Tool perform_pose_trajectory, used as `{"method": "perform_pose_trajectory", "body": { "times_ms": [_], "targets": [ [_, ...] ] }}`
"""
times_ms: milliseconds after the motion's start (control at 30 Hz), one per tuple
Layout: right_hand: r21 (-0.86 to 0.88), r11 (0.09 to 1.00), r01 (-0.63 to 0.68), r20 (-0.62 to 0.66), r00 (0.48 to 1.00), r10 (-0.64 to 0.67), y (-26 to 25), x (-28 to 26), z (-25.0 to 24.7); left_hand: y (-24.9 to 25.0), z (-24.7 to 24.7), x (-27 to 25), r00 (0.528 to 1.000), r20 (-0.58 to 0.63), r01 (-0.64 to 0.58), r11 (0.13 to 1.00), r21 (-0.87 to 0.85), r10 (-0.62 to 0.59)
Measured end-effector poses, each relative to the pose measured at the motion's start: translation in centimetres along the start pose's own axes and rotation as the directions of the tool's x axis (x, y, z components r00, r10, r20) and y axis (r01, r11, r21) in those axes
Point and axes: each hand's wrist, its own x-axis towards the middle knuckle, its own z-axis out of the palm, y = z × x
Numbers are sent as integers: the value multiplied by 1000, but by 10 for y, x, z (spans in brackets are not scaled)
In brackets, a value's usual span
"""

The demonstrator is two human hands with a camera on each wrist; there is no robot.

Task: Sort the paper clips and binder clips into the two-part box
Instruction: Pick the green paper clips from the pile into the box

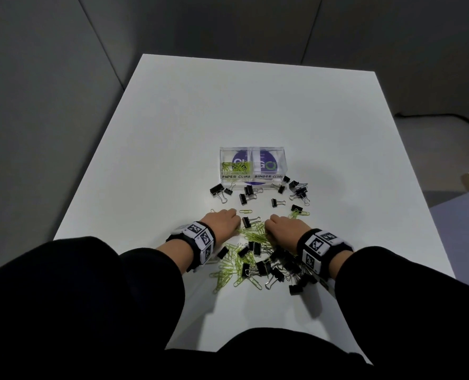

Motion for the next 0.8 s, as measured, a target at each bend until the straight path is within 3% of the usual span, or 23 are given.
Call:
{"method": "perform_pose_trajectory", "body": {
  "times_ms": [200, 400, 567, 800],
  "targets": [
    [145, 989, -18, -33, 999, 23, 6, -5, -15, -10, -15, -10, 999, 19, 49, 986, -161, -47],
    [301, 953, 27, -205, 978, 37, 9, -1, -54, -32, -36, -20, 996, -42, 64, 958, -279, -78],
    [233, 971, -54, -266, 957, 117, 2, 38, -97, -58, -69, -10, 986, -75, 125, 955, -268, -150],
    [170, 977, -125, -258, 952, 166, -15, 108, -135, -86, -106, 17, 975, -89, 175, 953, -246, -202]
  ]
}}
